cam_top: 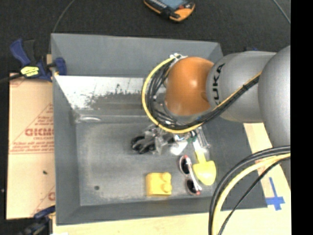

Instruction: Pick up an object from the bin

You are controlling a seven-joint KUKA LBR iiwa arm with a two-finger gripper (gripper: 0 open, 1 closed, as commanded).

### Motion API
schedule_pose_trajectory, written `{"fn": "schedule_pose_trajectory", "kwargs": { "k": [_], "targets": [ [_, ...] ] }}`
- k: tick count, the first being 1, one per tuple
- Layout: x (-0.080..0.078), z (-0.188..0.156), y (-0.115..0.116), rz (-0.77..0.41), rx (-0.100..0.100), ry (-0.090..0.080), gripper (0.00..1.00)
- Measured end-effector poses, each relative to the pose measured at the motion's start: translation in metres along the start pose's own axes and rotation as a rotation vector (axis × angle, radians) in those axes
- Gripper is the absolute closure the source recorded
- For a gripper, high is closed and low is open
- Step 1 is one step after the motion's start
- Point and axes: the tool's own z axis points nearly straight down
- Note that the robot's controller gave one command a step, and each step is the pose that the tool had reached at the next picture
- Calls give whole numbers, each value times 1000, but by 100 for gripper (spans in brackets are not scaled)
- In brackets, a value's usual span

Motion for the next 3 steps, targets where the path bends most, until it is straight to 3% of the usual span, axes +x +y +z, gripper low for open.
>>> {"fn": "schedule_pose_trajectory", "kwargs": {
  "k": [1, 2, 3],
  "targets": [
    [8, -66, -6, -79, 1, 0, 100],
    [6, -91, -7, -221, 2, -6, 100],
    [11, -164, -3, -169, 0, -1, 100]
  ]
}}
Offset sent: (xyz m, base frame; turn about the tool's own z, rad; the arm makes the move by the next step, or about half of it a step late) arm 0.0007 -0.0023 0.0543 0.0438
